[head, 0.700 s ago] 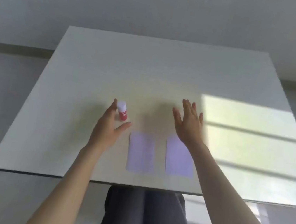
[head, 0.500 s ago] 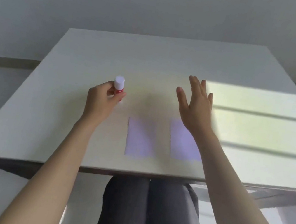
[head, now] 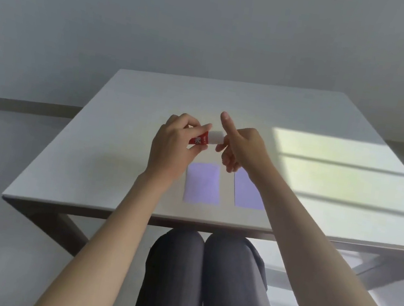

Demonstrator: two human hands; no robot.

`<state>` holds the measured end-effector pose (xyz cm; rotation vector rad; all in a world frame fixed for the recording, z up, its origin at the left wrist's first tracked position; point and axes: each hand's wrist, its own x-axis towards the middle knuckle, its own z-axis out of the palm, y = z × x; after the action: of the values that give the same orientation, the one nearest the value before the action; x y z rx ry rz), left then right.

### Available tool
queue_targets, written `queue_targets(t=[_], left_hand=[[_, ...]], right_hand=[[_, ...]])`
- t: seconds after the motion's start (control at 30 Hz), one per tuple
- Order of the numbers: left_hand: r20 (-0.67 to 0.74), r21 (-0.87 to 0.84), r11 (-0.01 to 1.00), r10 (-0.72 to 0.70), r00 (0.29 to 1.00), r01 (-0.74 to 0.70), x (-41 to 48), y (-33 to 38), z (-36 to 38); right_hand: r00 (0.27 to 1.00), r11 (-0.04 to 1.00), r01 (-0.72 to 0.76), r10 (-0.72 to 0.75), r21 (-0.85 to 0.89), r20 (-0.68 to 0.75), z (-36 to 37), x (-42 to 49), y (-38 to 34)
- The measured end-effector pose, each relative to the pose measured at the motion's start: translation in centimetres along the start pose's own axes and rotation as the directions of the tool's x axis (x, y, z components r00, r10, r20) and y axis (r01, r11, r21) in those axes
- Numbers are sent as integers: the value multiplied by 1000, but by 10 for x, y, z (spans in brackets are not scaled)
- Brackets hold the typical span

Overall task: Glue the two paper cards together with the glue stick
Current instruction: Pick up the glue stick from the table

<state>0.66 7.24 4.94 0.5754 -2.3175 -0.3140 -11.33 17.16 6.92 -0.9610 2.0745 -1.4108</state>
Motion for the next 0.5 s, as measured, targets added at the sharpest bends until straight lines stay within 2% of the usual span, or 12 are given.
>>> queue_targets(t=[0.1, 0.2, 0.3, 0.37, 0.43, 0.5], left_hand=[[-41, 87, 994, 73, 997, -69, 6, 0, -1], [-50, 89, 996, 27, 998, -23, 9, -2, -2], [-41, 107, 994, 44, 998, -39, 11, 1, -1], [-39, 122, 991, 66, 997, -61, 14, 1, 0], [-46, 137, 989, 63, 997, -56, 16, -2, 0], [-38, 143, 988, 58, 998, -52, 16, -5, 0]], right_hand=[[991, 993, 114, -115, 27, 67, -3, 4, 4], [967, 981, 161, -180, 112, 179, -7, 7, 6], [988, 992, 127, -126, -6, 87, -4, 12, 1], [982, 978, 188, -187, -87, 22, -2, 17, 2], [960, 964, 265, -263, -7, 95, -2, 20, 4], [954, 966, 249, -257, 69, 154, -6, 23, 6]])
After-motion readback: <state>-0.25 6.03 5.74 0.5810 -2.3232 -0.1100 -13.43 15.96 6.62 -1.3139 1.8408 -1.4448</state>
